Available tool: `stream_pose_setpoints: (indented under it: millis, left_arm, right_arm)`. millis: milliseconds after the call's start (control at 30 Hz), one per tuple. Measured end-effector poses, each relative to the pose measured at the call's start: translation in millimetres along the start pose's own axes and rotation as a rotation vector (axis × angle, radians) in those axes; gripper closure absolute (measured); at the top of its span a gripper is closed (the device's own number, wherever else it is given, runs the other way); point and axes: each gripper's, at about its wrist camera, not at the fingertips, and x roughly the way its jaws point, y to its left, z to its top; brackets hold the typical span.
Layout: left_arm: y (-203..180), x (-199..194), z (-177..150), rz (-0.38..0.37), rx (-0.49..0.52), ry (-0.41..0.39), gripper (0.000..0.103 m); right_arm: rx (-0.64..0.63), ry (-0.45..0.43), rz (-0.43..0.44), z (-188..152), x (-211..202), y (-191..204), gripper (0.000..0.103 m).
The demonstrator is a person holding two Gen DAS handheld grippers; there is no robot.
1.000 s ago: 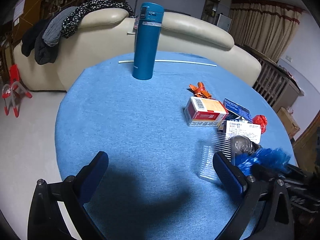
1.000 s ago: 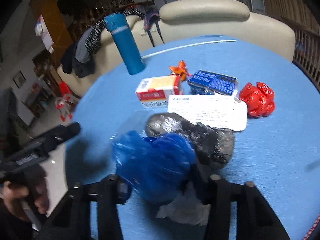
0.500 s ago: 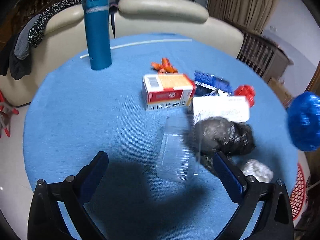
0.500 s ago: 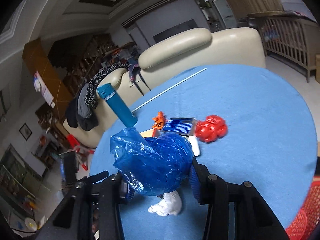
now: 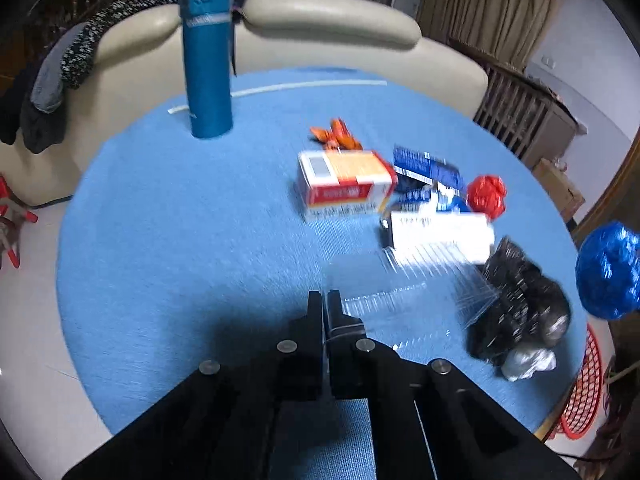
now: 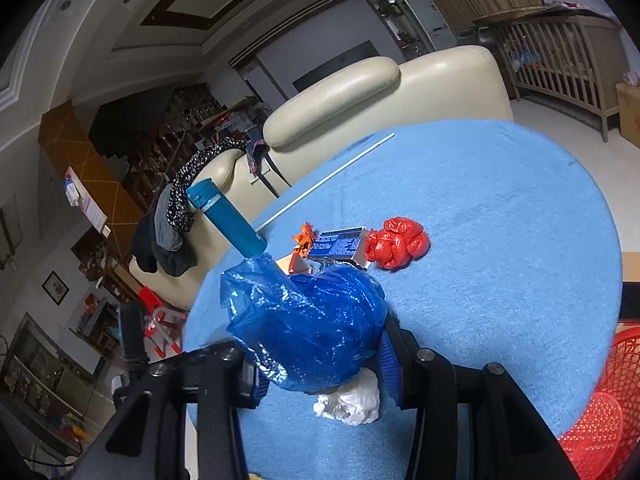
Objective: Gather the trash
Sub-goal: 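Grasp the blue plastic bag with the right tool while the left tool grasps the clear container, then carry both items to the red wastebasket and open both tools to drop them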
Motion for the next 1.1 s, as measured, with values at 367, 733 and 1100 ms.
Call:
stream_pose_setpoints:
  millis: [367,733,1100]
  left_arm:
    - [-39,-40,17,-0.085,0.047,-0.104,0.101]
    - [-121,-49,8,-0.242,0.189,-0.103,0.101]
    - [-201,-67,-4,-0.362,0.322,-0.103,0.101]
  right_arm:
    - [0.015,-0.091,-0.059,5,-50,-13,0.056]
    - [0.147,-0.182,-0.309,-18,-141,-89,0.056]
    - [0.206,-0.18,-0.491,-45,-192,-139,0.056]
